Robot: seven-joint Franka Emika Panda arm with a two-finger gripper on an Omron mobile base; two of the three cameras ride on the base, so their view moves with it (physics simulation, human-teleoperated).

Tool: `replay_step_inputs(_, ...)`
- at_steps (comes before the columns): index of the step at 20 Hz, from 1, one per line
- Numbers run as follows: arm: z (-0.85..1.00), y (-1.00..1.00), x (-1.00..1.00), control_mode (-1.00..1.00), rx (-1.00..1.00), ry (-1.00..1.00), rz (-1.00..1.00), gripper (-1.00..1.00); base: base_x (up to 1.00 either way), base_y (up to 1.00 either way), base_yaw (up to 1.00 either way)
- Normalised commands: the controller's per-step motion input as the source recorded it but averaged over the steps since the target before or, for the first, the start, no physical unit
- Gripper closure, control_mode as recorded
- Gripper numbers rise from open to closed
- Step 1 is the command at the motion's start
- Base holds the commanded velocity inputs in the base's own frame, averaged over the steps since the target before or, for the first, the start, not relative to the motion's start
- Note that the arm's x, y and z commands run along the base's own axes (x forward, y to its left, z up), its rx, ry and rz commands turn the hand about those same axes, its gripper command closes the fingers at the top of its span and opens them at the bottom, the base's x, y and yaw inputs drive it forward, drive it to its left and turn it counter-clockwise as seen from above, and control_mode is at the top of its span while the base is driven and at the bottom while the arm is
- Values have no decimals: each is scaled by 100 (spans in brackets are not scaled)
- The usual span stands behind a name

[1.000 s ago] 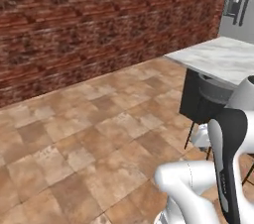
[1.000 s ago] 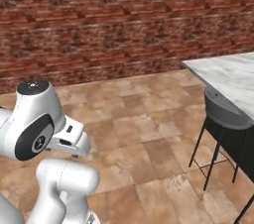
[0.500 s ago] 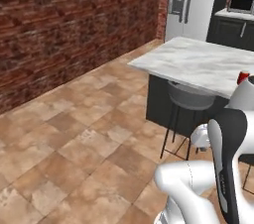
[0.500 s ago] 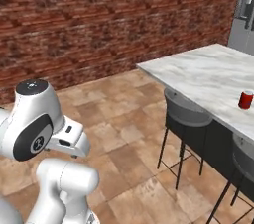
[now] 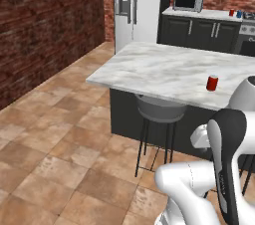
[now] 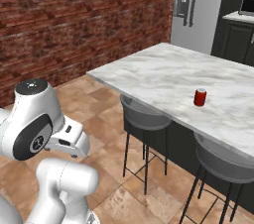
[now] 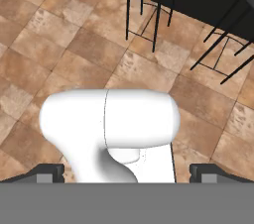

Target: Four empty soda cans are scattered around the kitchen. Gather all the cans and cluster them next to the stove for recycling.

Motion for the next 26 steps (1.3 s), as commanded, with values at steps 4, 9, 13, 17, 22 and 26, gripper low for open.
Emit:
replay_step_inputs(4, 0, 0, 0, 100, 0, 0, 0, -100, 77, -7, -48)
replay_step_inputs(9, 0, 0, 0, 100, 0, 0, 0, -100, 68, -11, -49)
replay_step_inputs(13, 0, 0, 0, 100, 0, 0, 0, -100, 99, 0, -43)
replay_step_inputs(17, 0, 0, 0, 100, 0, 0, 0, -100, 93, 0, -35)
replay_step_inputs(22, 0, 0, 0, 100, 0, 0, 0, -100, 100, 0, -33)
replay_step_inputs(26, 0, 0, 0, 100, 0, 0, 0, -100, 100, 0, -33)
